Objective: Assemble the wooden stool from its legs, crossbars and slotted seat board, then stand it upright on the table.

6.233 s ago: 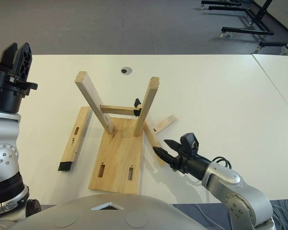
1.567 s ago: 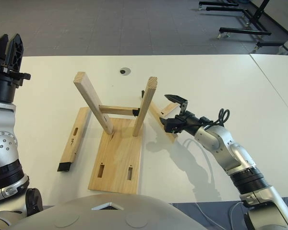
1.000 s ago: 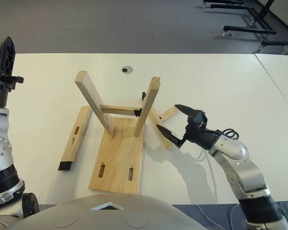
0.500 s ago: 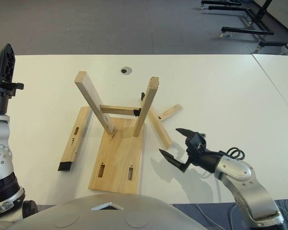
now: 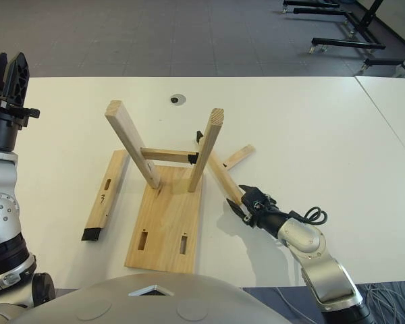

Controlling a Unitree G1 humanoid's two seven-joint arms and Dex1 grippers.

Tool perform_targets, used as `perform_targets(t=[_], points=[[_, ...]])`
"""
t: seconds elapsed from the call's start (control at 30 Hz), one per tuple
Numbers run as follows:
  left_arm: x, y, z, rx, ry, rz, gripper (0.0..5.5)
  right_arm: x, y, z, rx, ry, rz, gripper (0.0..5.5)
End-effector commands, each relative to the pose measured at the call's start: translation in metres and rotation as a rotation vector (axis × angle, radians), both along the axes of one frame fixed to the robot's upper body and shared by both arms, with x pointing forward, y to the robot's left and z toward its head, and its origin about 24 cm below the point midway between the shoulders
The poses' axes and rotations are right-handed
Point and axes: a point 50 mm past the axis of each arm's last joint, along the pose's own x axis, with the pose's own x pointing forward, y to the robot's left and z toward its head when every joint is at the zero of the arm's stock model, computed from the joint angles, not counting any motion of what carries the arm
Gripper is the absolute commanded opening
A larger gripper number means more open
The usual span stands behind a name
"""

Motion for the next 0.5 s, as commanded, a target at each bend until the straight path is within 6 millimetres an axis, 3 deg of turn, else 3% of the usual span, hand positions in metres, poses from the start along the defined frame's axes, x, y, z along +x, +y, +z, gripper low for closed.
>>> perform_targets(t=[0.03, 0.17, 0.27, 0.4, 0.5], points=[[0.003, 0.0, 0.001, 0.004, -0.002, 0.003, 1.81, 0.002, -0.009, -0.008, 0.002, 0.069, 0.0, 1.69], [0.004, 0.0, 0.002, 0.006, -0.006, 0.001, 1.81, 0.004, -0.01, -0.01, 0.003, 0.067, 0.003, 1.1], [0.005, 0.0, 0.001, 0.004, -0.009, 0.003, 1.81, 0.02, -0.015, -0.003, -0.093, -0.07, 0.002, 1.05], [0.006, -0.002, 0.0, 0.0, -0.011, -0.003, 1.81, 0.049, -0.053, -0.009, -0.451, -0.319, -0.007, 1.05], [0.006, -0.003, 0.0, -0.002, -0.011, -0.007, 1.81, 0.055, -0.071, -0.01, -0.671, -0.461, 0.039, 1.05]])
